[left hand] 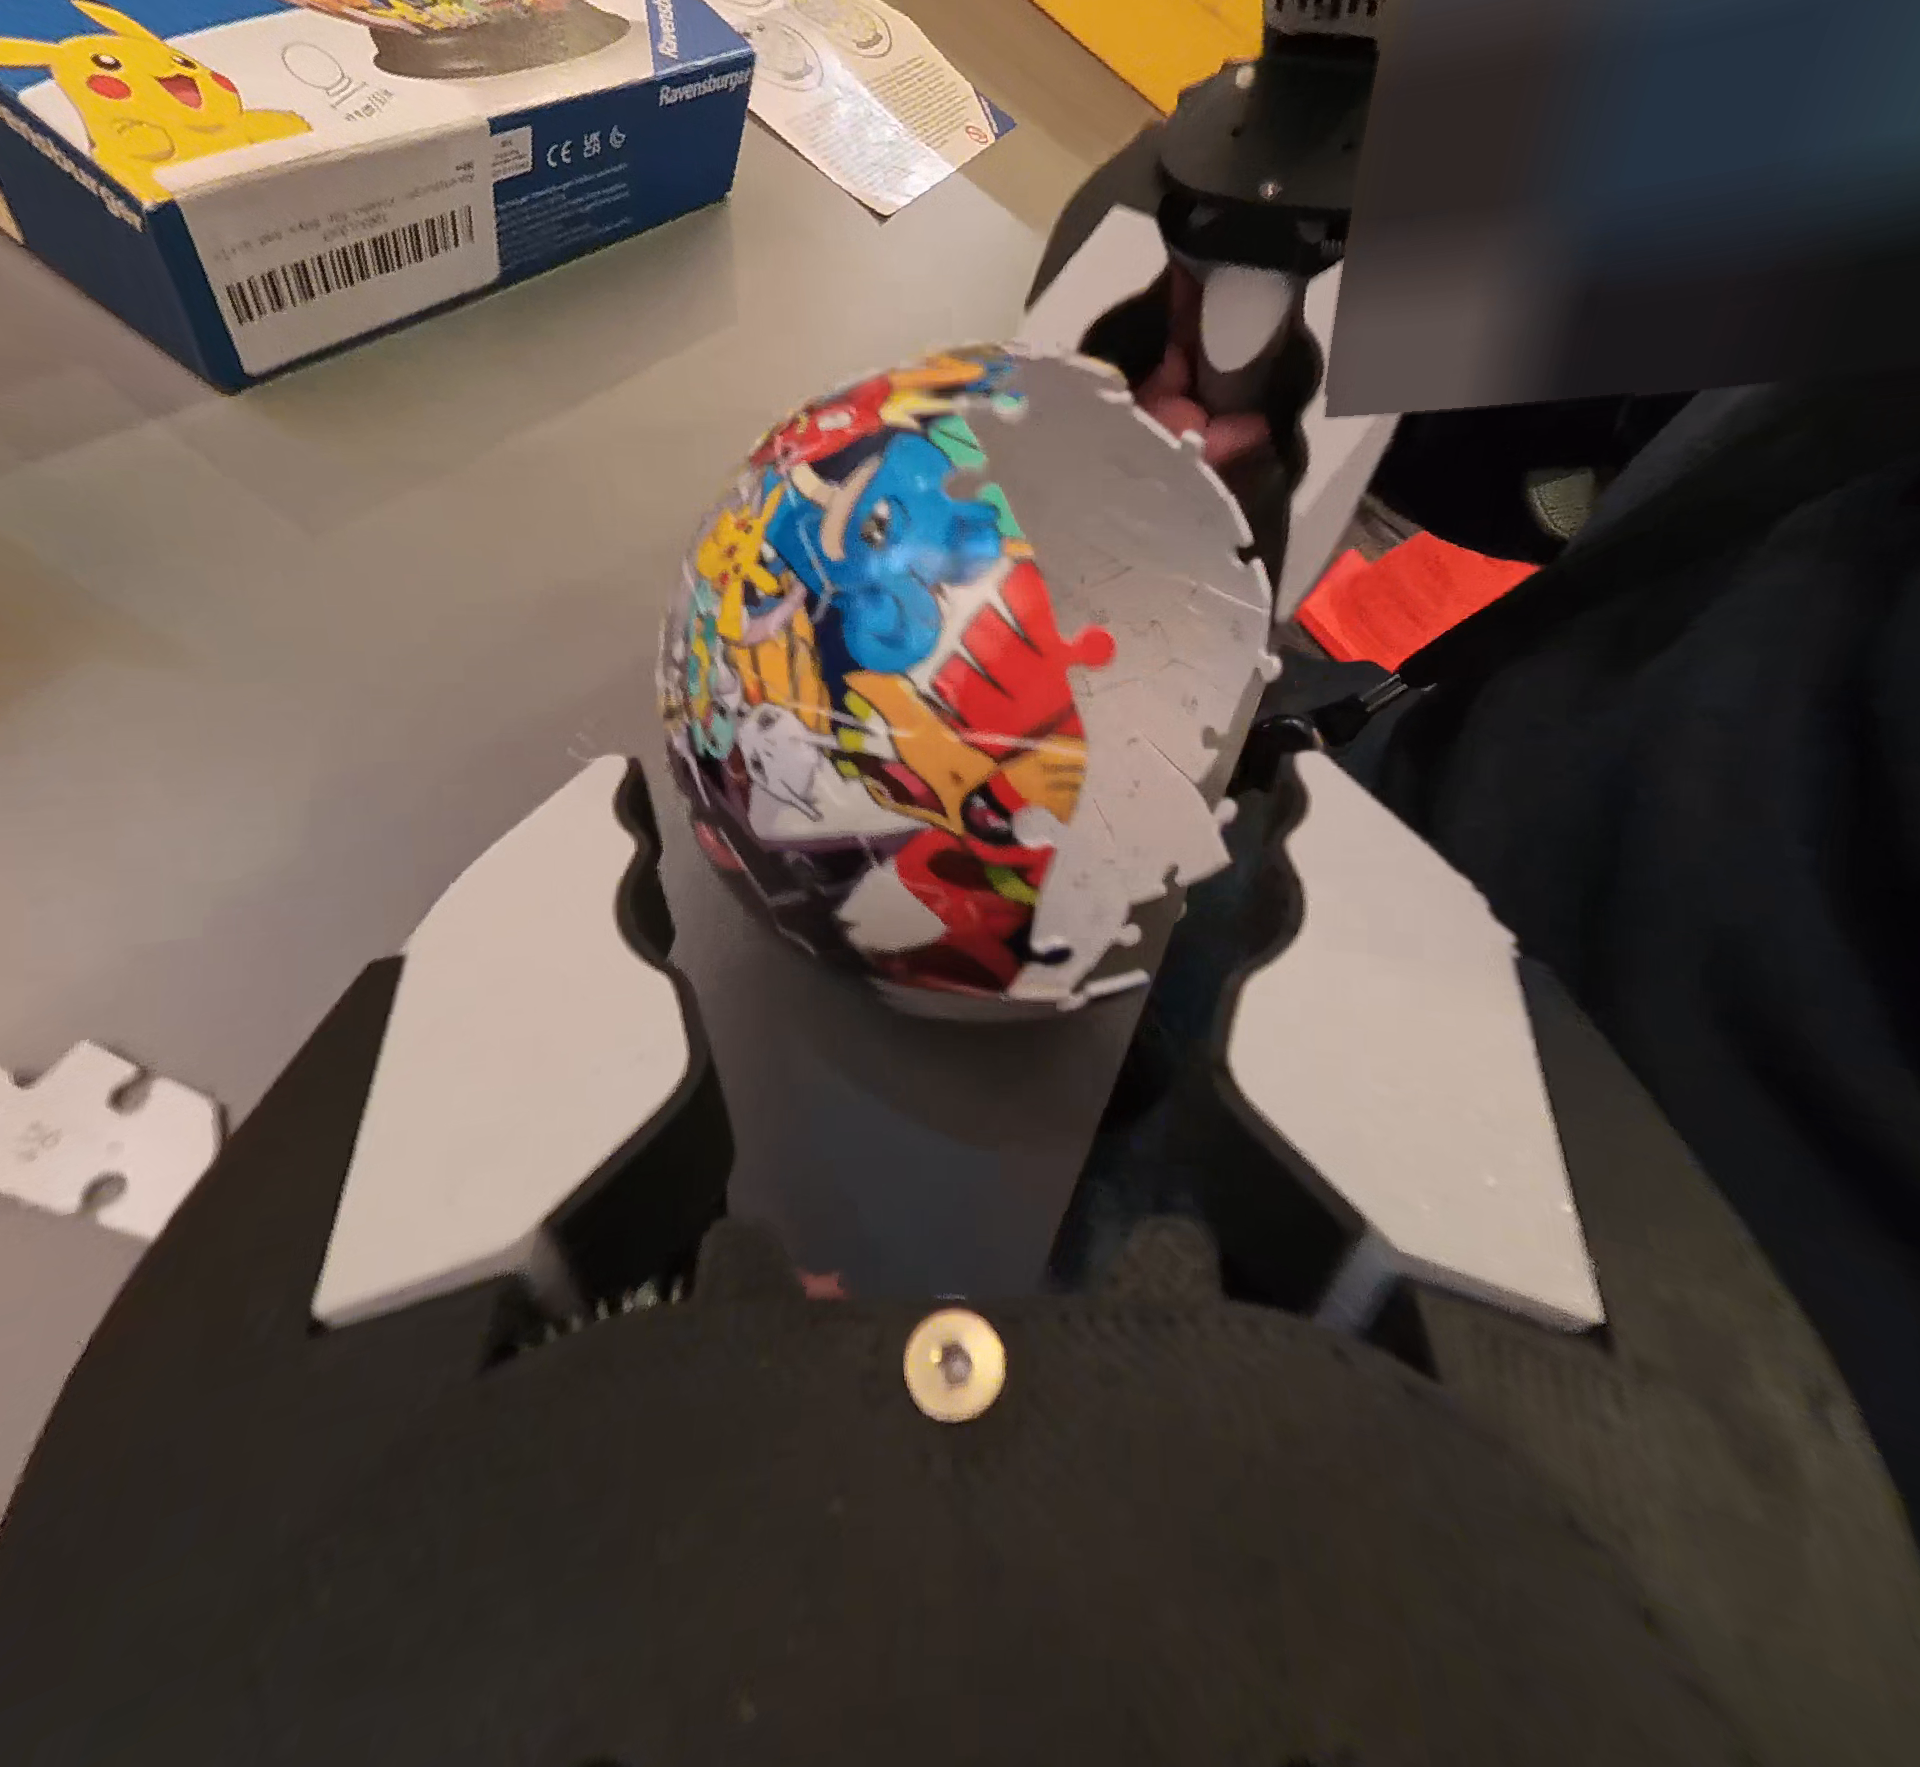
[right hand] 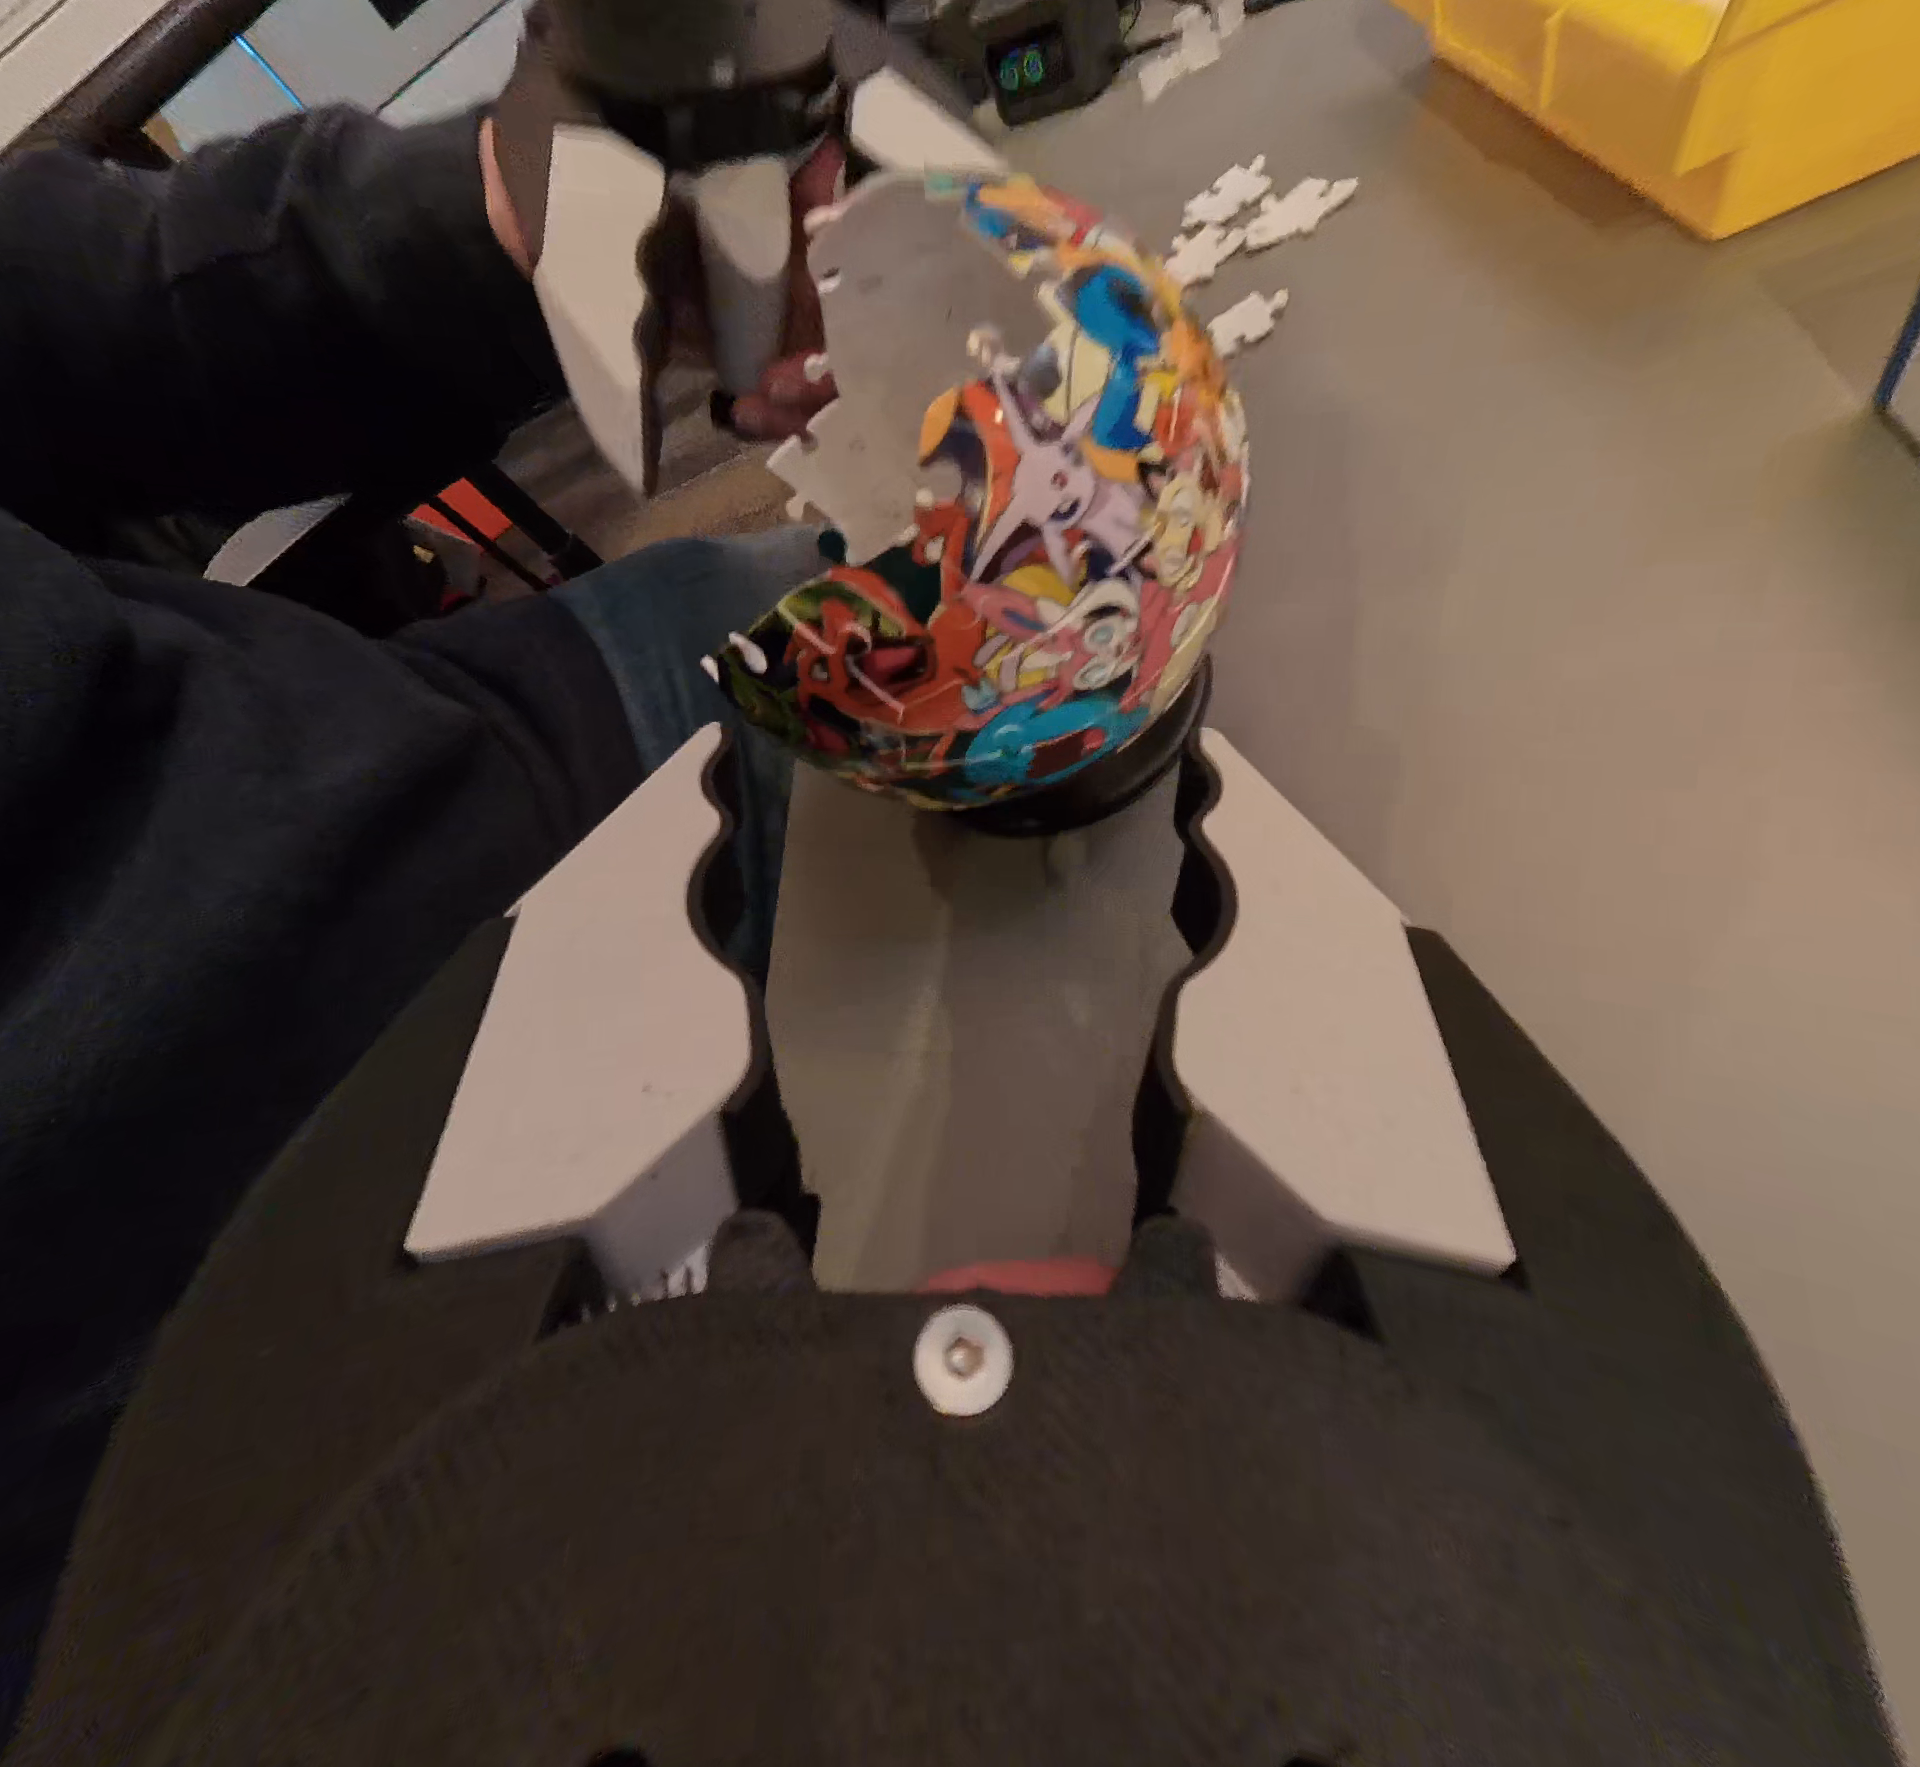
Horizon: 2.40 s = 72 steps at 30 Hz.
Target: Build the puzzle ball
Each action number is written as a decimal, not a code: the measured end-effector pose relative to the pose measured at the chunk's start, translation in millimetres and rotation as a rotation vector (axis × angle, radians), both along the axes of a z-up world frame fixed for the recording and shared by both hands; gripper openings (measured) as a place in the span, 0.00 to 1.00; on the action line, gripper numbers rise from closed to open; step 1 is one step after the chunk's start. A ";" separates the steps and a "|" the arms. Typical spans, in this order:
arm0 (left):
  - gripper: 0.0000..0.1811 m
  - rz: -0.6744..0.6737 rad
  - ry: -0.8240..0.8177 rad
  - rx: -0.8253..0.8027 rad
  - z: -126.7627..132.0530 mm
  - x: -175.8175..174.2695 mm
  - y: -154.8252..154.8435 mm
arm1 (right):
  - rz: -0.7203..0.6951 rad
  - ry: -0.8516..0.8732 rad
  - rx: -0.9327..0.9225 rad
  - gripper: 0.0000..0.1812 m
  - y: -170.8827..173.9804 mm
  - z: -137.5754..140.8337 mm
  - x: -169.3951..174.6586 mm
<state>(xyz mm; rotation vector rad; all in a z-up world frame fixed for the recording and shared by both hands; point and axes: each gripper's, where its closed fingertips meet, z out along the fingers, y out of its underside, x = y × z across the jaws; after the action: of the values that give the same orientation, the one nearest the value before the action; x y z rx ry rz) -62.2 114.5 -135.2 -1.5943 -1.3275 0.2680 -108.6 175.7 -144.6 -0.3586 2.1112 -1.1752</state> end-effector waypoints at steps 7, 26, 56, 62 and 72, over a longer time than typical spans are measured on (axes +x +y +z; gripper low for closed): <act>0.67 0.071 -0.046 -0.157 -29.5 22.6 17.2 | 0.062 0.038 -0.071 0.53 -20.6 19.1 2.9; 0.59 0.198 -0.067 -0.030 -27.4 8.4 25.7 | 0.025 -0.007 0.077 0.51 -31.6 -5.7 8.6; 0.60 0.291 0.025 -0.344 -53.4 7.1 23.2 | 0.108 0.127 0.086 0.44 -46.6 0.0 3.9; 0.59 0.291 0.073 -0.317 -40.3 3.9 20.5 | 0.125 0.068 0.116 0.49 -45.9 -4.5 5.4; 0.58 0.272 0.087 -0.227 -21.3 5.3 15.9 | 0.197 -0.010 0.168 0.53 -37.9 -12.5 14.3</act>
<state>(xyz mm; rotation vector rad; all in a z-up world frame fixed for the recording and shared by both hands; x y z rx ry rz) -56.9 130.4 -156.5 -1.5646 -1.4863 0.6683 -94.3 137.7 -157.1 -0.4692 2.0945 -0.8789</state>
